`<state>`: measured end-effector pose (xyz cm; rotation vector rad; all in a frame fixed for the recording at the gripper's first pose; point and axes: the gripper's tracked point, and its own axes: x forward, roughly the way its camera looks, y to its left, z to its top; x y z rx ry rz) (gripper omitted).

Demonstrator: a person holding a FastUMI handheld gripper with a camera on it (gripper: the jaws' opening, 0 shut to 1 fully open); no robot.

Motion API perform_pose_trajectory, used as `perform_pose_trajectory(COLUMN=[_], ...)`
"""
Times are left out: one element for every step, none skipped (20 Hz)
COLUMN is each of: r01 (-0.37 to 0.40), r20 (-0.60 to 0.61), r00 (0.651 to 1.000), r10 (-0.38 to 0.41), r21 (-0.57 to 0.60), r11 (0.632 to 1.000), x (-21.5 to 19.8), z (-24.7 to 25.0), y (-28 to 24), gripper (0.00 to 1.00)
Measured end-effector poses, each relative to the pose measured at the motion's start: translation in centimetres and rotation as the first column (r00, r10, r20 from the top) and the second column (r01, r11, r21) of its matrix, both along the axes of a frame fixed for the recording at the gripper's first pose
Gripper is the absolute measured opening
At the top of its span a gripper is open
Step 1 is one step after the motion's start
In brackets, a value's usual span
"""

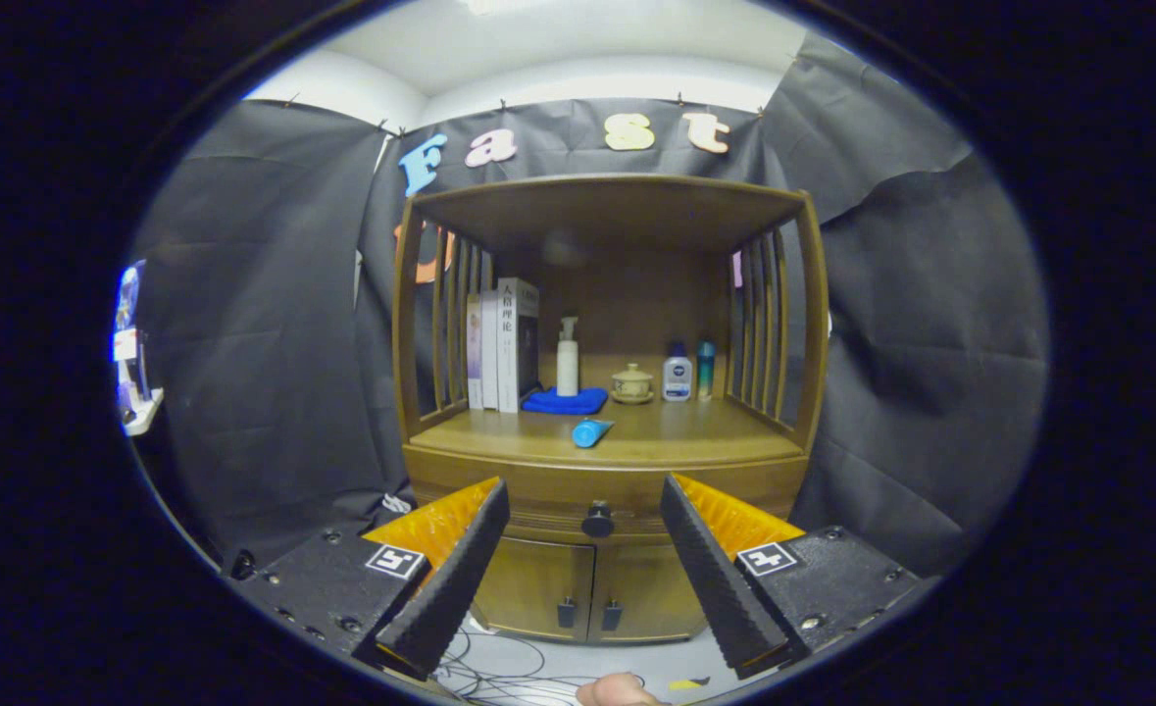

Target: Pull open the drawer, take out the items inside it, and place them on the countertop above the cabinet.

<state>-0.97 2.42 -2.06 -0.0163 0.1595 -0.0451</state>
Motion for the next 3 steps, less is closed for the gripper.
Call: perform_pose_trajectory(r01=[-0.008, -0.013, -0.023], r20=[0.012, 0.029, 0.042], r00=[1.0, 1.0, 0.999], r10=[0.008, 0.012, 0.022], r21=[0.008, 0.014, 0.018], r11=[1.0, 1.0, 1.0], x=[-1.1, -2.0, -3.1], z=[0.9, 1.7, 2.5], y=[0.2, 0.4, 0.6], gripper=[1.0, 1.0, 1.0])
